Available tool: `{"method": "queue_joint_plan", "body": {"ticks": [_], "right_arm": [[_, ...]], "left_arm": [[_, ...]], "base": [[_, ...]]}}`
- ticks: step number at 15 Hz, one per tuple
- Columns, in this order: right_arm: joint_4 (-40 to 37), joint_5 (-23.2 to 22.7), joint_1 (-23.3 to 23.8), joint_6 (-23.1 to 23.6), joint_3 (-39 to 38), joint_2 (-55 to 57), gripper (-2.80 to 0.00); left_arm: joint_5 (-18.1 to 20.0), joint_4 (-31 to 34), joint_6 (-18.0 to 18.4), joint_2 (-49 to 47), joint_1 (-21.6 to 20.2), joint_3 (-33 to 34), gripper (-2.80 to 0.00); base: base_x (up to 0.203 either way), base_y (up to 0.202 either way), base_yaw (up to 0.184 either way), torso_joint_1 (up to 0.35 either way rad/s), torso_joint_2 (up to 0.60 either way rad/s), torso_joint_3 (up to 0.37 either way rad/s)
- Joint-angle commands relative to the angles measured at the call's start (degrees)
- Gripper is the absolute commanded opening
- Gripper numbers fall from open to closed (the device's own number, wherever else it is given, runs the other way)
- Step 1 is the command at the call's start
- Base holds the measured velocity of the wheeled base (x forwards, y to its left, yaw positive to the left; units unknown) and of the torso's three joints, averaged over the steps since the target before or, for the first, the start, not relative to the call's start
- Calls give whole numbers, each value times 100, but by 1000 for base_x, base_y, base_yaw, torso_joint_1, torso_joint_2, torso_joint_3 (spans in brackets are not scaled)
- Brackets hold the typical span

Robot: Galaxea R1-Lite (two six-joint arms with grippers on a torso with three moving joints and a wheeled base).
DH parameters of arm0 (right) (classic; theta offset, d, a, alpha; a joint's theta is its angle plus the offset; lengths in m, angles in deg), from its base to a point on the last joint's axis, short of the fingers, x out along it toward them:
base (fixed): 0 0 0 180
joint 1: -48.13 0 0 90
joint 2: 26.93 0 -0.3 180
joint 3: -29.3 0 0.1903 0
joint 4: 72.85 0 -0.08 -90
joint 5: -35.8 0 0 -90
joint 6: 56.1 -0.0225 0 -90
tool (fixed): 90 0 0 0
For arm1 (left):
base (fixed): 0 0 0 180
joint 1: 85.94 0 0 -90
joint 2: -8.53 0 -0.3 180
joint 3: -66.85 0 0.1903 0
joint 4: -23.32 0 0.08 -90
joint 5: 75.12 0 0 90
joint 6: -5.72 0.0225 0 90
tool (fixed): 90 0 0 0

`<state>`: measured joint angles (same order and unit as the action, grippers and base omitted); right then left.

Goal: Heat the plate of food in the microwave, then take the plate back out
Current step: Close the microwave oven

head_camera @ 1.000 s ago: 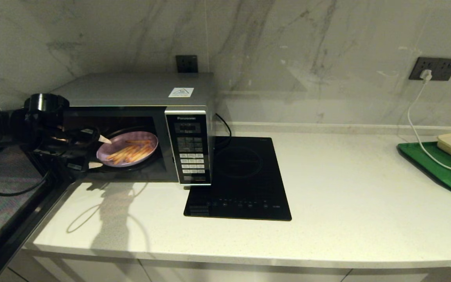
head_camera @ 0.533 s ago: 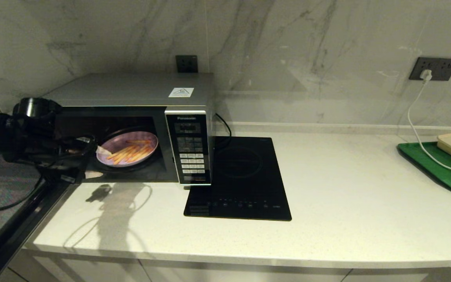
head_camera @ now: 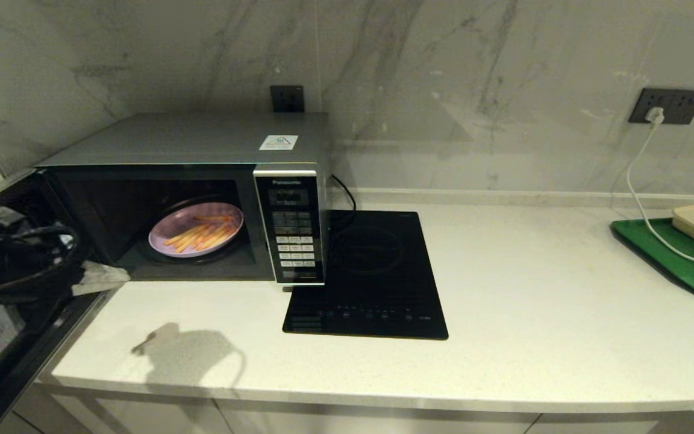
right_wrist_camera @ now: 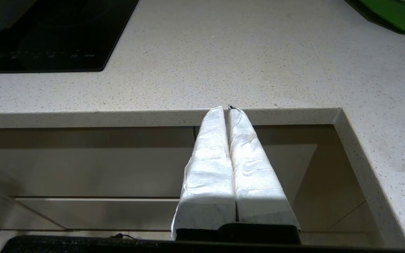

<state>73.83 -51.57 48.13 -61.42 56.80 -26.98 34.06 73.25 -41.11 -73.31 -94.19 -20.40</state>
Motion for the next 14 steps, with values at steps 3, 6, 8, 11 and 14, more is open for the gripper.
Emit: {"method": "queue_joint_plan", "body": {"ticks": [3, 6, 8, 11, 14], "right_arm": [[-7, 1, -7, -5, 0, 5, -280], [-7, 1, 0, -5, 0, 5, -280], [-7, 1, -3, -4, 0, 5, -280], [-7, 1, -8, -5, 0, 5, -280], [-7, 1, 0, -4, 0, 5, -280]], "left_arm": [[-267, 995, 2601, 1119, -1593, -953, -280], [-295, 331, 4127, 1001, -3050, -1151, -280], [-293, -478, 4430, 603, -3491, -1356, -280], [-308, -445, 4793, 339, -3882, -1865, -280], [-345, -235, 5665, -98, -4288, -1919, -280]], "base": [[0, 0, 0, 0, 0, 0], [0, 0, 0, 0, 0, 0], [0, 0, 0, 0, 0, 0], [0, 0, 0, 0, 0, 0], [0, 0, 0, 0, 0, 0]]}}
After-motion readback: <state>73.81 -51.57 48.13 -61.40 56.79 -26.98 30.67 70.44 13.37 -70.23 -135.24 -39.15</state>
